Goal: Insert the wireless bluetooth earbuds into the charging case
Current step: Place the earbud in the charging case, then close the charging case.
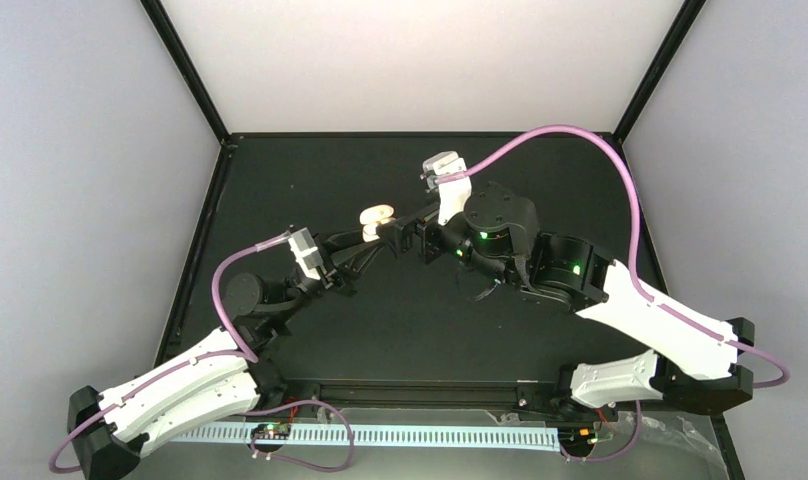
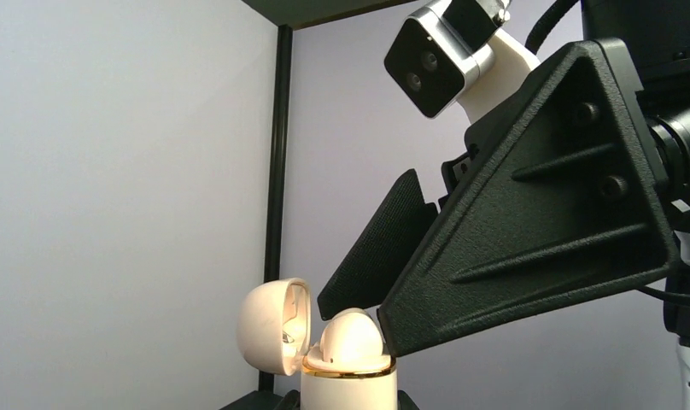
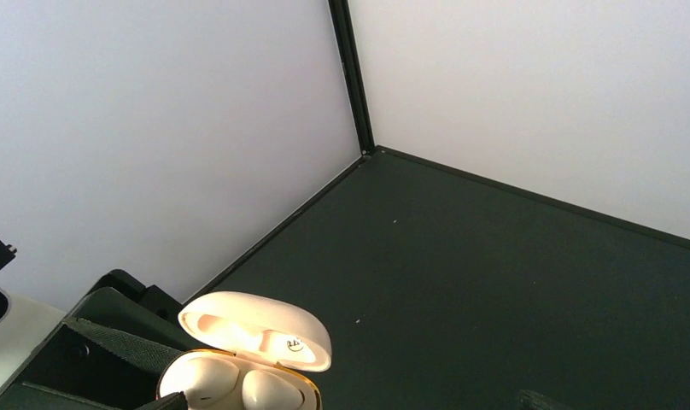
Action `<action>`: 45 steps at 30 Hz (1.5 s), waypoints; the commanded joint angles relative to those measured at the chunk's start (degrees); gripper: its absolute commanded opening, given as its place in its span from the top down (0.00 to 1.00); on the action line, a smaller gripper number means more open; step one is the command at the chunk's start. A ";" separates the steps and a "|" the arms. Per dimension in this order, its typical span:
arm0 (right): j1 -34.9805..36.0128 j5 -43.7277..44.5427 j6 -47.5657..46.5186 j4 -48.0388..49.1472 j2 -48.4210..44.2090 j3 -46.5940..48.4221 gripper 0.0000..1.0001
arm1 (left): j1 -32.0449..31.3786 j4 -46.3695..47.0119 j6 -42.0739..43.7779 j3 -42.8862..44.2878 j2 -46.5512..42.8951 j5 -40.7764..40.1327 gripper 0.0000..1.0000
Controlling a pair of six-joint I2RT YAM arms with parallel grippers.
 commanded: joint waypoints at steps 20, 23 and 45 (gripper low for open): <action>-10.29 -9.34 -2.65 2.75 -11.30 -4.70 0.00 | -0.21 -3.14 0.38 0.63 -6.90 13.19 0.98; -14.79 -20.20 -2.48 1.88 -11.06 -6.83 0.00 | -0.22 -5.17 0.48 0.18 -7.70 15.94 0.98; -15.32 -34.33 -4.56 5.77 -9.03 -13.13 0.00 | -0.27 2.08 -4.36 2.08 -2.00 34.71 0.99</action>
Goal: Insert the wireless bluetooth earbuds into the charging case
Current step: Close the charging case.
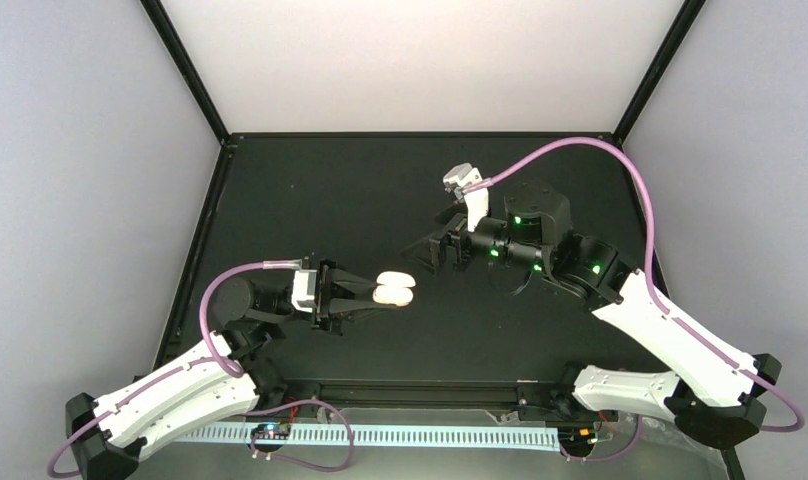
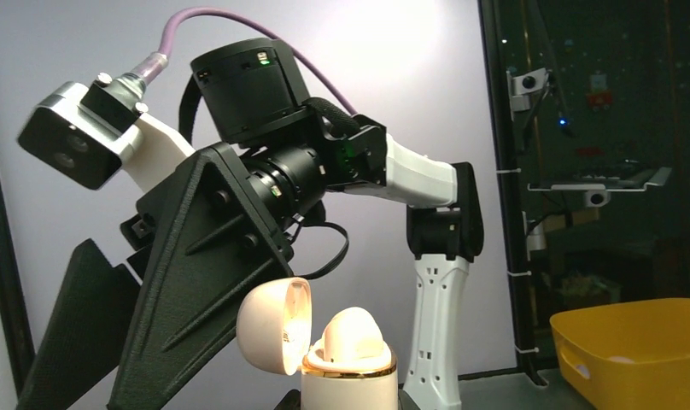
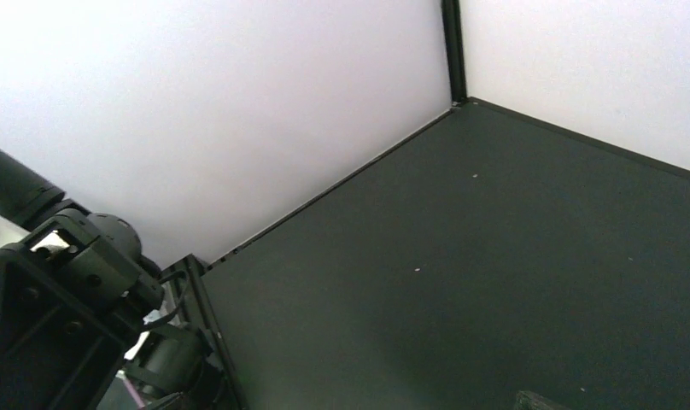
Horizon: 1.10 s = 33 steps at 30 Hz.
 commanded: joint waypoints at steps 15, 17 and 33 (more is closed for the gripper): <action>-0.39 -12.37 -1.71 2.41 0.55 1.87 0.01 | -0.21 1.38 0.17 1.93 0.14 0.72 0.98; -0.35 -12.24 -1.65 2.43 0.33 1.74 0.01 | -0.21 1.36 0.13 1.93 0.21 0.59 0.98; -0.39 -13.80 -1.74 3.59 -0.82 0.79 0.01 | -0.25 -0.15 0.12 1.75 0.43 -1.60 0.98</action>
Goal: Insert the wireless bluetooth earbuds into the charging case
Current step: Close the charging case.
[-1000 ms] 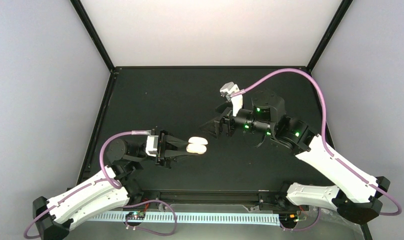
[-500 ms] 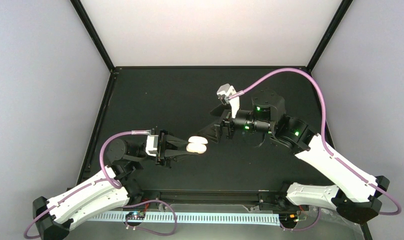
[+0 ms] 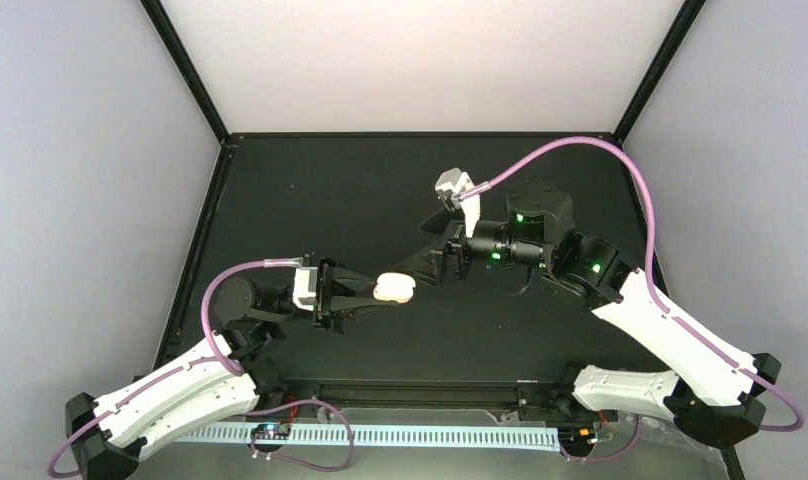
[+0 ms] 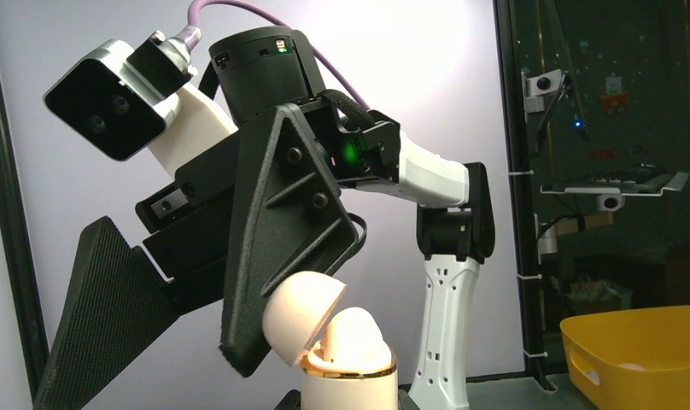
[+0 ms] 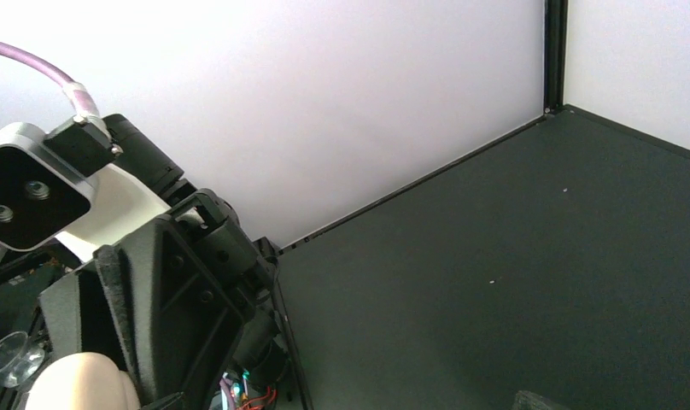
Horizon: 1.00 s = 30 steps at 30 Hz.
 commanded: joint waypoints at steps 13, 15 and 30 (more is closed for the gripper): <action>-0.38 1.97 -0.65 1.60 -2.50 -0.68 0.01 | -0.21 0.13 0.43 1.75 0.50 -1.41 0.98; -0.39 8.50 0.26 3.29 -5.46 -2.22 0.01 | -0.27 -0.49 0.56 1.75 0.30 -2.17 0.98; -0.39 14.55 0.51 13.18 -17.35 -16.96 0.01 | 0.87 -11.65 -5.44 0.45 -0.44 -32.11 0.98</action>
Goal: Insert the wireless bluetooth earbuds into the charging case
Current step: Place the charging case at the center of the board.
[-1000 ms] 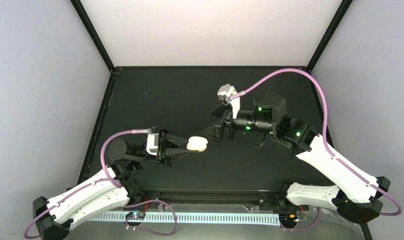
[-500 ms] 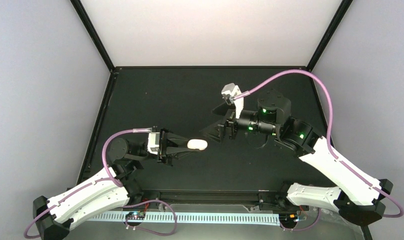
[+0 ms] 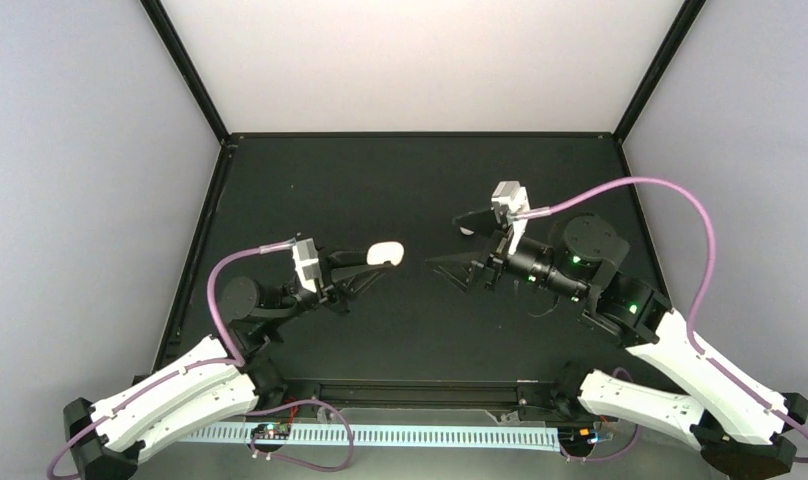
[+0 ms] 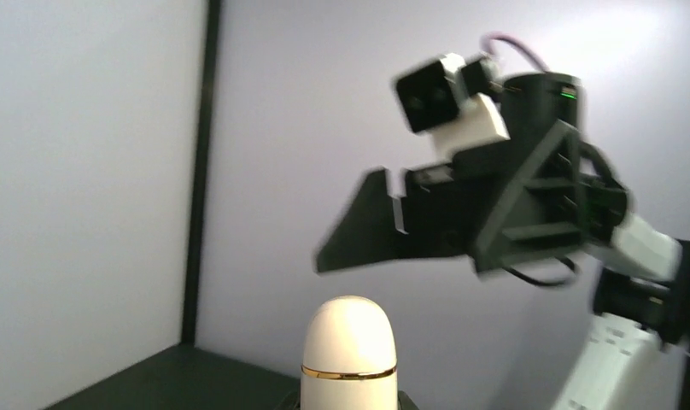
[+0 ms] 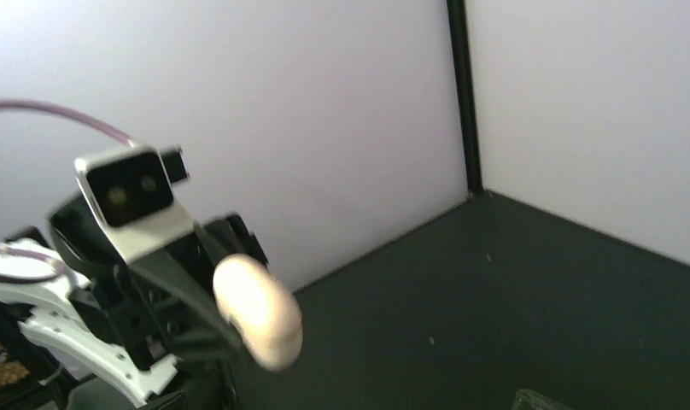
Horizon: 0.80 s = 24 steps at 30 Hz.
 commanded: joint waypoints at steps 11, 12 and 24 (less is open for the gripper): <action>-0.20 28.97 11.07 2.60 -14.56 -29.32 0.00 | 10.69 -13.56 -13.01 12.55 22.98 -12.30 0.98; -0.19 31.71 12.64 2.13 -15.48 -30.68 0.00 | 11.72 -12.72 -14.13 13.22 24.95 -11.86 0.98; -0.28 38.48 17.61 -3.02 -27.31 -37.45 0.00 | 15.08 -9.72 -13.58 25.46 50.07 -10.68 0.99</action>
